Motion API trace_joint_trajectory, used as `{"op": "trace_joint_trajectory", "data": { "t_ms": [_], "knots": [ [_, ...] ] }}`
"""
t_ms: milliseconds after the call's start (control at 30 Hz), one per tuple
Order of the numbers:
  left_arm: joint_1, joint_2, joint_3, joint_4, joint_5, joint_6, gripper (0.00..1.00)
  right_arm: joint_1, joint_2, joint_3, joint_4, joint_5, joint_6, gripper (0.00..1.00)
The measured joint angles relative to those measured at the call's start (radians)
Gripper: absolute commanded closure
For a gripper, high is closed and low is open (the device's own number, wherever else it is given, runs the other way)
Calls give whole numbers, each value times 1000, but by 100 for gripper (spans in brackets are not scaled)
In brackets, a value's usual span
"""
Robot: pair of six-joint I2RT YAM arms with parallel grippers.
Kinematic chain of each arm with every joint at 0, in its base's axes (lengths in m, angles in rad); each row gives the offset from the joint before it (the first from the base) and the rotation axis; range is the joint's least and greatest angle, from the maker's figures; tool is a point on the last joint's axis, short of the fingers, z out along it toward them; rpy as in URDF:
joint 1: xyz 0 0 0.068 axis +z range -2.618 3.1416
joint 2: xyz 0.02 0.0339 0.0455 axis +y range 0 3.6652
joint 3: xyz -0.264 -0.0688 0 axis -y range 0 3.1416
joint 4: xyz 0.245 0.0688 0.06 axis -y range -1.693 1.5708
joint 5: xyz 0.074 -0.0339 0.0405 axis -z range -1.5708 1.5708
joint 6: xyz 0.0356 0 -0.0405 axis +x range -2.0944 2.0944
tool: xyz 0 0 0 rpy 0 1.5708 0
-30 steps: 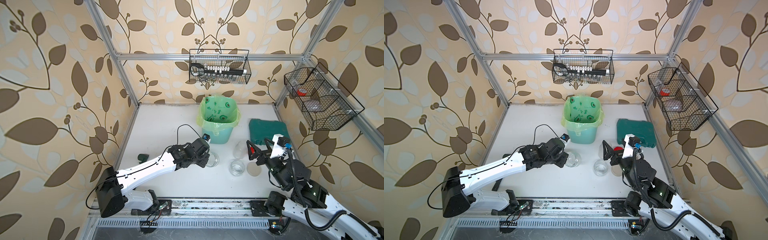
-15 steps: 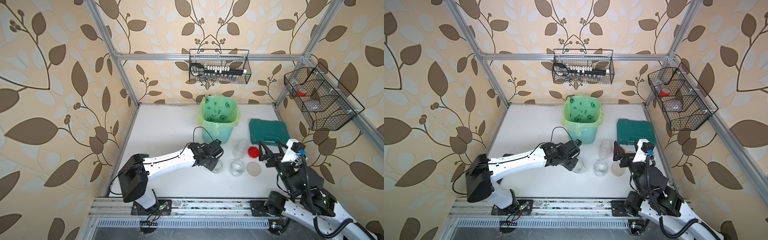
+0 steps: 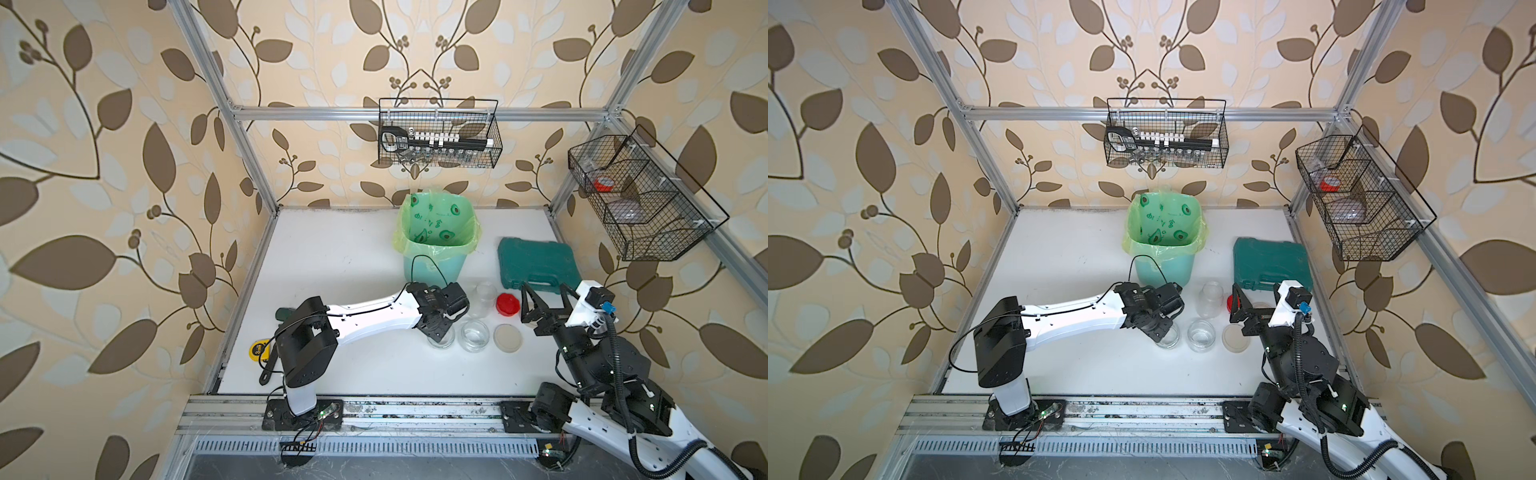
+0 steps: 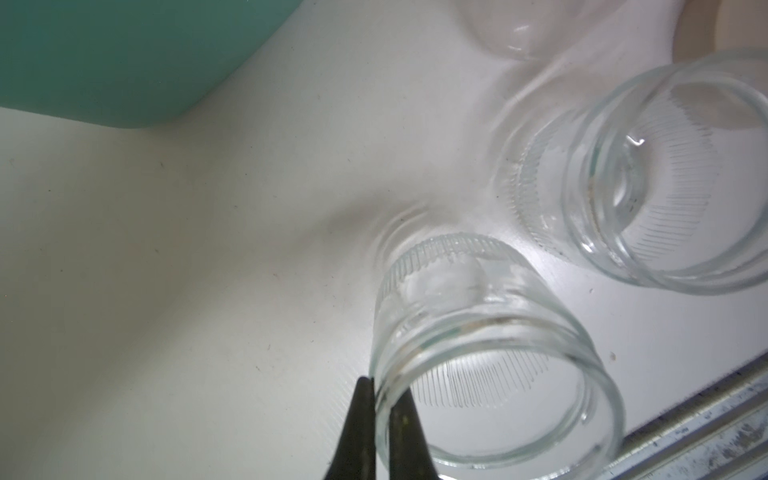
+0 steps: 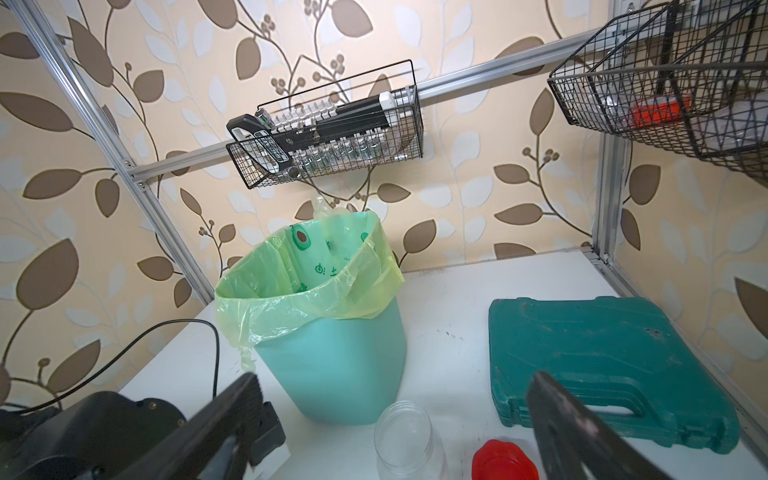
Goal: Empty moldy peanuts from jars
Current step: Place the jar at the center of the board.
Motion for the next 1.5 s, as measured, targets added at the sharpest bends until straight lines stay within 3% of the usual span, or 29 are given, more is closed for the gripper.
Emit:
{"op": "trace_joint_trajectory", "data": {
  "t_ms": [933,1300,1500],
  "knots": [
    [-53,286,357,-153,-12,49,100,9,0,0,0,4,-7,1],
    [-58,328,418,-154,-1,64,99,13,0,0,0,8,-8,0],
    [-60,328,418,-128,1,82,60,13,0,0,0,11,-11,1]
  ]
}}
